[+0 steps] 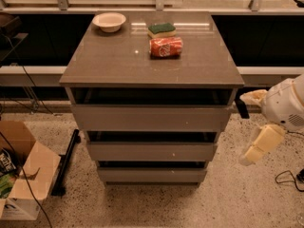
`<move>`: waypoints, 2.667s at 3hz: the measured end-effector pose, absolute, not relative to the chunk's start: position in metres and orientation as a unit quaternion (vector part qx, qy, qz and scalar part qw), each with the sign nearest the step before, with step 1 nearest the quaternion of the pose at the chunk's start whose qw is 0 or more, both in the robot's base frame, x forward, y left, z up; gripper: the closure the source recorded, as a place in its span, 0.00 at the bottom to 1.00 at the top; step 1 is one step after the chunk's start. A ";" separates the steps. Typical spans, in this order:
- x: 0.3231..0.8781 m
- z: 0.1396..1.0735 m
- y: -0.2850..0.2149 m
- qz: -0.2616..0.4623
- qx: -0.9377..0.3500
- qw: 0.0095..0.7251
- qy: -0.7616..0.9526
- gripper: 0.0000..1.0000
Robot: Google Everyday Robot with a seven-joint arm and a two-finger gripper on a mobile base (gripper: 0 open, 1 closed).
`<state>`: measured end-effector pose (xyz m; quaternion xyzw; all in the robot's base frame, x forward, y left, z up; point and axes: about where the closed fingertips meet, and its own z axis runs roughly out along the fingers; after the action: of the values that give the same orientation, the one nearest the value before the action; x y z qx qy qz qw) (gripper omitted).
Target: Open middle drawer
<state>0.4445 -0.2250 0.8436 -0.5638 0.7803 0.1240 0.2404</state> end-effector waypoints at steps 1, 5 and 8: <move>0.445 0.838 -0.225 0.122 -0.563 0.236 0.783 0.00; 0.445 0.691 -0.217 0.045 -0.569 0.183 0.801 0.00; 0.473 0.602 -0.206 0.080 -0.551 0.197 0.807 0.00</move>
Offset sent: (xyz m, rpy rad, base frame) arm 0.0022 0.0044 -0.0368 -0.1719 0.0226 -0.0763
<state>0.4733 -0.2060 0.6018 -0.5506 0.8073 0.0802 0.1968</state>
